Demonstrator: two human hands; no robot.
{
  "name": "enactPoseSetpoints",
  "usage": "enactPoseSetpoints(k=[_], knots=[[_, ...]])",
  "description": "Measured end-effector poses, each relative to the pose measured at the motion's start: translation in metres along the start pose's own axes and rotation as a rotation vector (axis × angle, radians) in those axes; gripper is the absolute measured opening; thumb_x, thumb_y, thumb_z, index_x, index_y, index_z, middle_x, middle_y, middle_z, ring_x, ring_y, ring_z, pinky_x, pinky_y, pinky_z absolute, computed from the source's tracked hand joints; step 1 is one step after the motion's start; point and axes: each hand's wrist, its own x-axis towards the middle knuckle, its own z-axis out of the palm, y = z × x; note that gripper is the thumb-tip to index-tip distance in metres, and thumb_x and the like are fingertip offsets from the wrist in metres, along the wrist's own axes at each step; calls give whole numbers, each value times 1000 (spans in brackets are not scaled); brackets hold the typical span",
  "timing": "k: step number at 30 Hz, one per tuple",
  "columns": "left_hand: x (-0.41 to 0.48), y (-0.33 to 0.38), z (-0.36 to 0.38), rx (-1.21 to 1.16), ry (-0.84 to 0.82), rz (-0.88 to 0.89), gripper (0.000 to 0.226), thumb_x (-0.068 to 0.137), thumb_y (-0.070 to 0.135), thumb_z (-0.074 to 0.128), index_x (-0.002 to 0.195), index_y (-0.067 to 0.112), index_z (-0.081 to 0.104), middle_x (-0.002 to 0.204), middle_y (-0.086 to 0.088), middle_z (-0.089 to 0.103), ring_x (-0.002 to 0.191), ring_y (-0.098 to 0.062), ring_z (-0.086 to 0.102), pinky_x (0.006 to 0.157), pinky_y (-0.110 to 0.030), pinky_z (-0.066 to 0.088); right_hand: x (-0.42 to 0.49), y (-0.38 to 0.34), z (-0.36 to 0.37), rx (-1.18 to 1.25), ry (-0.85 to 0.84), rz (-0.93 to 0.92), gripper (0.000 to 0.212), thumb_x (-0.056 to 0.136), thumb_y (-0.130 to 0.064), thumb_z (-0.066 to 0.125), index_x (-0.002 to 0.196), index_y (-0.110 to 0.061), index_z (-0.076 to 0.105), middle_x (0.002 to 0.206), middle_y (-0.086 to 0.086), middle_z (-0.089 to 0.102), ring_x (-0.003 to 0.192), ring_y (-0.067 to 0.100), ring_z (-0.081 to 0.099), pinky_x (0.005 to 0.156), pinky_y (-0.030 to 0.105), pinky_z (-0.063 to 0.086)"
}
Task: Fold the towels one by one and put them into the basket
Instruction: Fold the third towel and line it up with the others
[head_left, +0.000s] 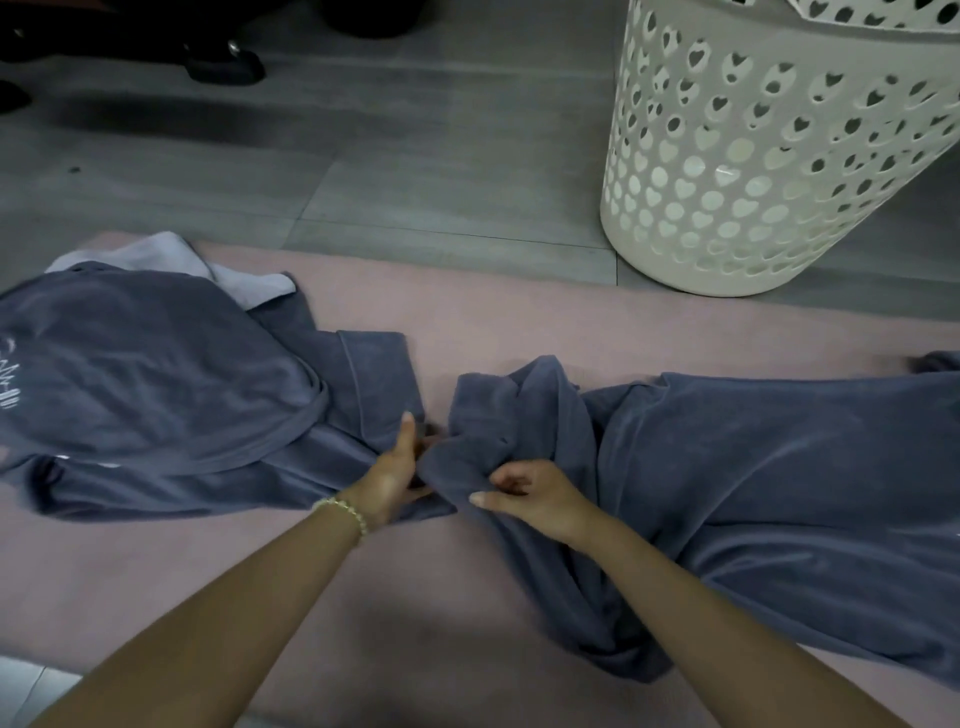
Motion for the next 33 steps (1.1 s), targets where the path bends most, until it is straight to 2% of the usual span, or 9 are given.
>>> enactPoseSetpoints(k=[6,8,11,14,17,21,26,30,33], knots=[[-9,7,-44,-3,34,-139,70,89,69,20,129,18,44,124,-7,55,108,-28,56,92,-39,45,-31,-20,42,-250,-629,101,26,84,-23,71,107,-14,69,101,-2,68,84,0,59,81,16,47],[-9,0,-41,93,74,-138,64,92,62,28,134,16,43,129,-5,53,109,-27,54,95,-38,44,-23,-17,30,-231,-510,56,16,86,-19,69,101,-15,70,93,-3,69,74,-6,60,74,13,48],[-6,-4,-23,250,105,-39,54,97,48,35,135,11,43,136,-8,50,106,-21,53,86,-30,47,4,-18,-9,-229,116,-58,4,89,-15,64,86,-18,65,77,-6,62,64,-5,57,65,9,42],[6,2,-4,334,118,56,49,100,44,30,134,12,47,132,-6,51,105,-19,51,82,-25,42,34,-14,-35,-160,443,-4,19,90,-21,62,107,-12,57,94,4,60,76,12,57,68,11,45],[18,7,9,334,125,86,47,100,45,26,125,17,55,127,-3,54,114,-21,51,101,-30,37,55,-19,-38,90,331,243,31,93,-31,58,118,-17,46,101,3,54,67,17,57,63,25,52],[33,7,16,282,101,86,35,99,41,35,96,21,64,117,-11,65,114,-25,57,109,-41,37,85,-27,-38,73,324,320,22,92,-29,60,86,-8,62,75,4,59,60,18,52,57,25,48],[40,20,16,297,51,161,45,94,51,44,120,16,56,122,-4,61,112,-15,55,108,-33,38,123,-44,-43,-132,371,204,21,89,-16,63,86,5,65,79,19,59,77,19,53,53,19,43],[59,8,7,251,64,159,84,68,79,51,122,16,57,119,-1,65,114,-15,58,107,-37,40,126,-36,-45,-306,226,365,31,86,-31,68,68,-11,54,62,6,56,55,19,56,57,31,52],[45,19,14,262,30,170,73,82,66,50,130,11,50,131,0,57,120,-13,52,110,-31,35,127,-35,-48,-304,276,305,35,89,-25,66,58,-12,56,49,3,56,46,15,53,49,26,49]])
